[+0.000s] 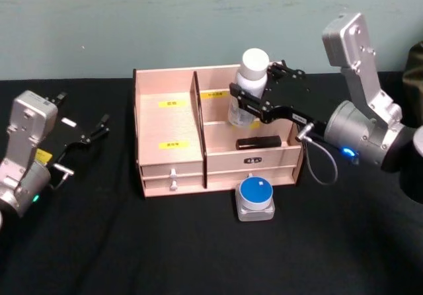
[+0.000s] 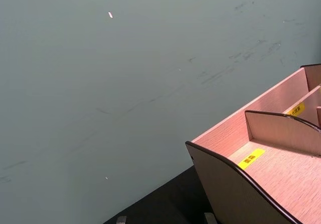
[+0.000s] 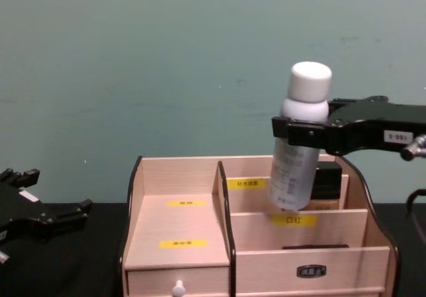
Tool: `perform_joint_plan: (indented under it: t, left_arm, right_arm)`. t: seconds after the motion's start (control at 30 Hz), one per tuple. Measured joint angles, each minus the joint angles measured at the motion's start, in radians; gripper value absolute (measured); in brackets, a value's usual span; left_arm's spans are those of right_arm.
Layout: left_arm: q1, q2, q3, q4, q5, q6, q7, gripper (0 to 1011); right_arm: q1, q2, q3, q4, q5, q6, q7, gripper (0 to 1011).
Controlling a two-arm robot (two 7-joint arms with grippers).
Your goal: Pick up the facial cleanser and watermelon frost from the table and place them into the tiered storage box.
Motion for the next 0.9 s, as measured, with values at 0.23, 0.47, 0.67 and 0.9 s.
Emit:
perform_joint_plan:
  t: [0.23, 0.47, 0.67, 0.9]
  left_arm:
    - [0.0, 0.0, 0.0, 0.0, 0.0, 0.0, 0.0, 1001]
    - [0.0, 0.0, 0.0, 0.0, 0.0, 0.0, 0.0, 1001]
    - [0.0, 0.0, 0.0, 0.0, 0.0, 0.0, 0.0, 1001]
    - [0.0, 0.0, 0.0, 0.0, 0.0, 0.0, 0.0, 1001]
  right_arm:
    - [0.035, -0.031, -0.013, 0.062, -0.018, -0.02, -0.001, 601]
    - [0.067, -0.061, -0.023, 0.117, -0.038, -0.037, 0.0, 601]
    - [0.086, -0.08, -0.029, 0.151, -0.047, -0.049, 0.006, 601]
    - [0.107, -0.1, -0.036, 0.188, -0.056, -0.061, 0.013, 601]
